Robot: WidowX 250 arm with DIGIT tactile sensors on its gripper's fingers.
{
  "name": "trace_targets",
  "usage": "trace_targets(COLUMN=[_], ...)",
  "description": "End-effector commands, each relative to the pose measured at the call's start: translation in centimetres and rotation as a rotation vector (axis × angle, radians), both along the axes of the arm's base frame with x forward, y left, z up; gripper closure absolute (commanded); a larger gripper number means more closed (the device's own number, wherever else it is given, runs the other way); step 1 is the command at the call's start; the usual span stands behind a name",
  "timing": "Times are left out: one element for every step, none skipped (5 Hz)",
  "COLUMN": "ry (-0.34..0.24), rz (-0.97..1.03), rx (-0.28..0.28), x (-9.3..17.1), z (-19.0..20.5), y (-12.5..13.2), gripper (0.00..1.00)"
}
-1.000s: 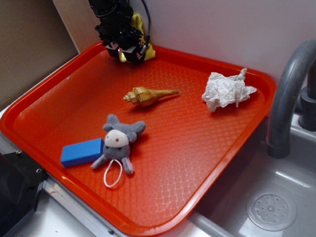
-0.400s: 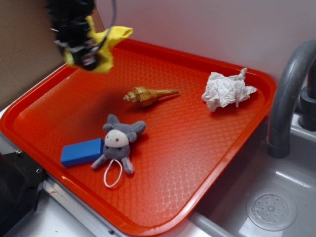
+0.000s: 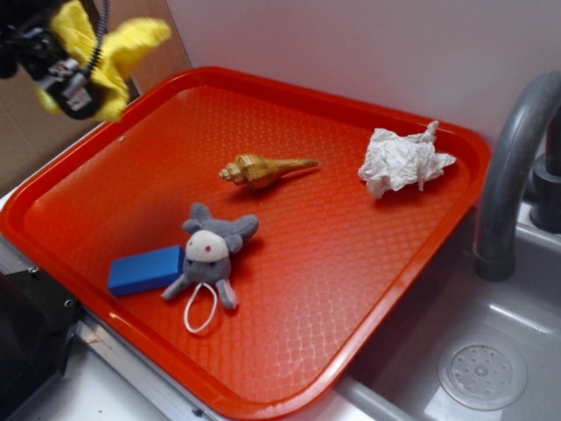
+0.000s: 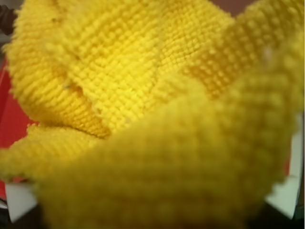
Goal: Grab the yellow cloth.
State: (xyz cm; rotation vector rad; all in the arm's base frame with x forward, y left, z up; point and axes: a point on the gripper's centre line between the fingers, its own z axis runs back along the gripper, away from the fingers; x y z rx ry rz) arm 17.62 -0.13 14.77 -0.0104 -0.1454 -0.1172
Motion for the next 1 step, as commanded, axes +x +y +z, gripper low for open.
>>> trace_targets(ry=[0.003], rz=[0.097], rx=[0.059], x=[1.39], z=[-0.71], y=[1.14], gripper=[1.0])
